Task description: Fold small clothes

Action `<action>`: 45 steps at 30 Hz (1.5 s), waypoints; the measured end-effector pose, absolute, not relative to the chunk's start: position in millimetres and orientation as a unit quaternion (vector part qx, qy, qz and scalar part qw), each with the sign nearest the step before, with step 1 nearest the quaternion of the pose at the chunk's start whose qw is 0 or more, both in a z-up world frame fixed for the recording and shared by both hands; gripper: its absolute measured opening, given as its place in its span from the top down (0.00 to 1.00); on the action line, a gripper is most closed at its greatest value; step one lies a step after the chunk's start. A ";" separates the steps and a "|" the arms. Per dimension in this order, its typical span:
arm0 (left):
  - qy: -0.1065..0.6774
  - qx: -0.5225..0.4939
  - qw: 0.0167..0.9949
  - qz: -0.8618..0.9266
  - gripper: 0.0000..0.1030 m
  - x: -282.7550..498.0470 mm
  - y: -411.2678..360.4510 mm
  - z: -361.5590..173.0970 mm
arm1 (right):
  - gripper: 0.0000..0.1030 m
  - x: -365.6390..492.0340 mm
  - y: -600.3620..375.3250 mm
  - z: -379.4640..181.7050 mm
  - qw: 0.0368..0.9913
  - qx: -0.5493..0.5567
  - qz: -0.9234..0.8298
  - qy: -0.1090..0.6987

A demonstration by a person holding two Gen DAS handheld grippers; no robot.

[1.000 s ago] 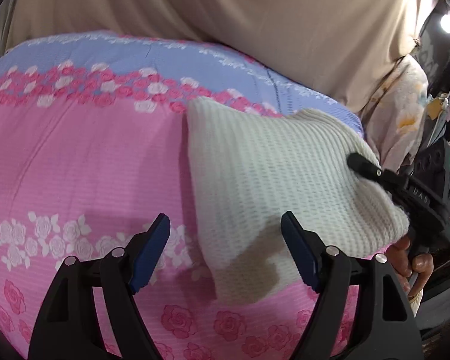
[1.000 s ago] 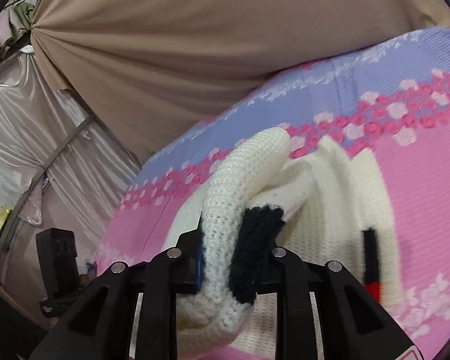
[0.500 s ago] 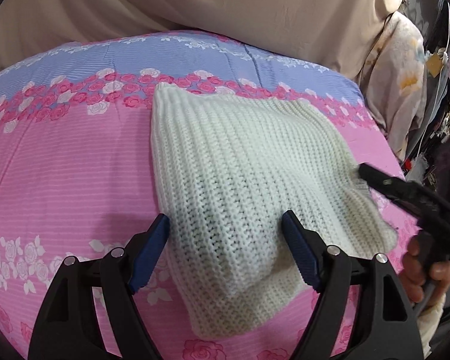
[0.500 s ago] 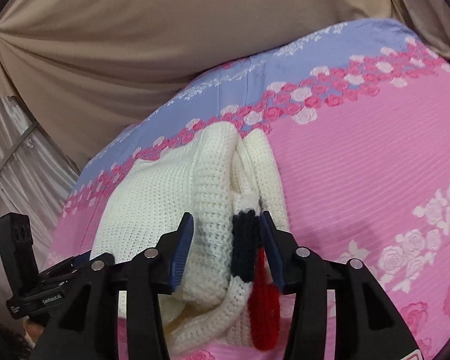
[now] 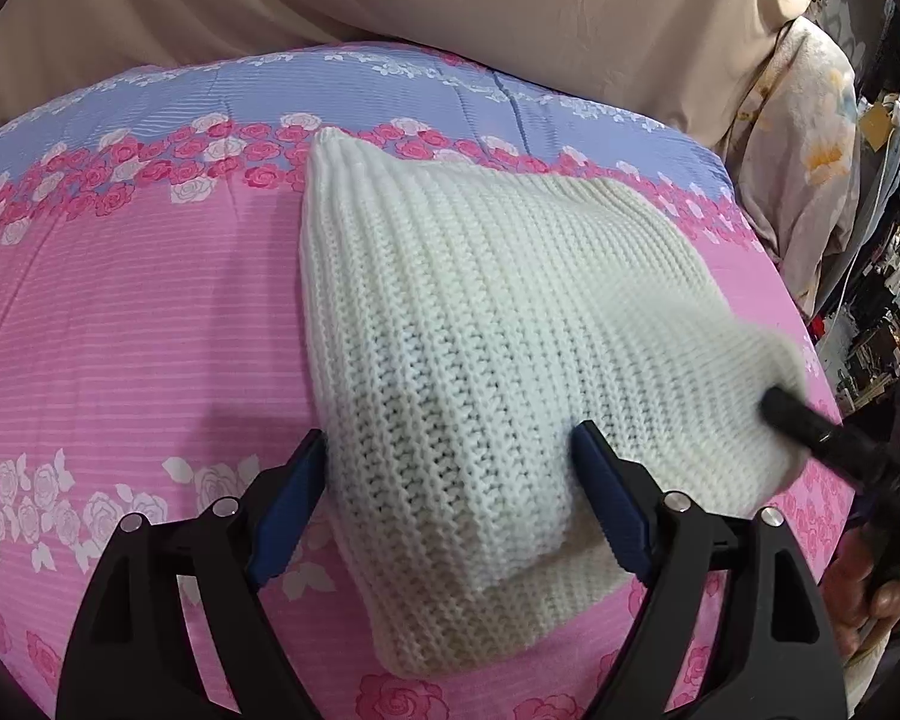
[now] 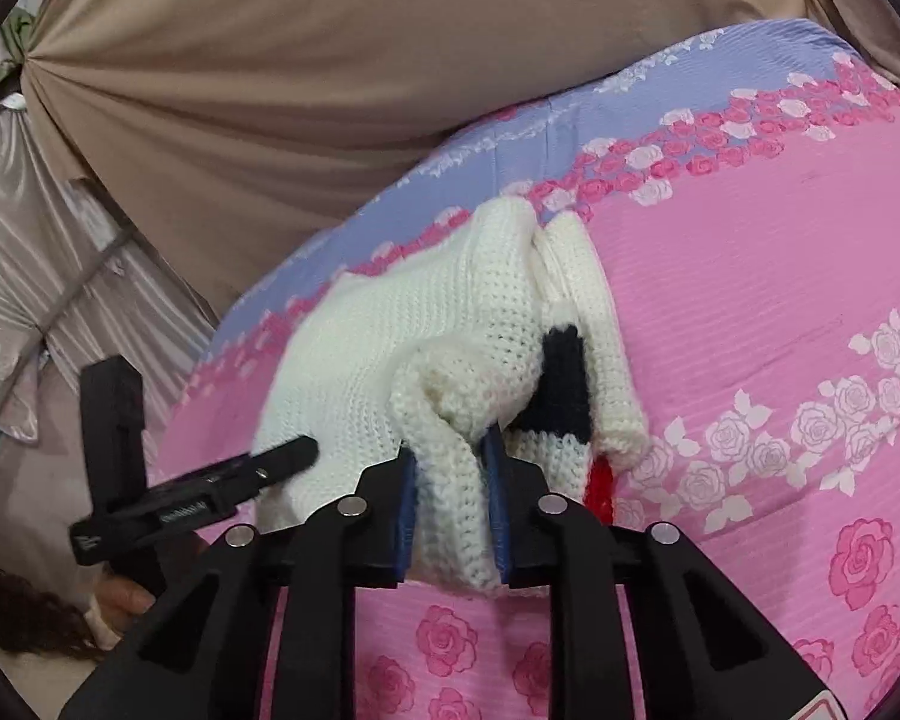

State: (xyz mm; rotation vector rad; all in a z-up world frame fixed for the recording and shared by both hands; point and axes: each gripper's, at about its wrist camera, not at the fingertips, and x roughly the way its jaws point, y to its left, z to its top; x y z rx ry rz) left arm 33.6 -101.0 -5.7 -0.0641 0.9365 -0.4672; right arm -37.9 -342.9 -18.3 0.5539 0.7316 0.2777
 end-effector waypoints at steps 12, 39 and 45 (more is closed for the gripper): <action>0.466 -0.038 0.853 -0.231 0.17 34.2 -107.5 -17.3 | 0.56 -34.5 -350.8 -30.4 0.879 0.256 0.098 0.389; 0.465 -0.029 0.858 -0.216 0.13 33.6 -119.3 -21.1 | 0.80 88.6 -368.4 -60.0 0.872 0.265 0.086 0.403; 0.464 -0.027 0.859 -0.213 0.12 35.0 -119.2 -20.8 | 0.66 33.9 -359.5 -20.4 0.899 0.227 0.079 0.367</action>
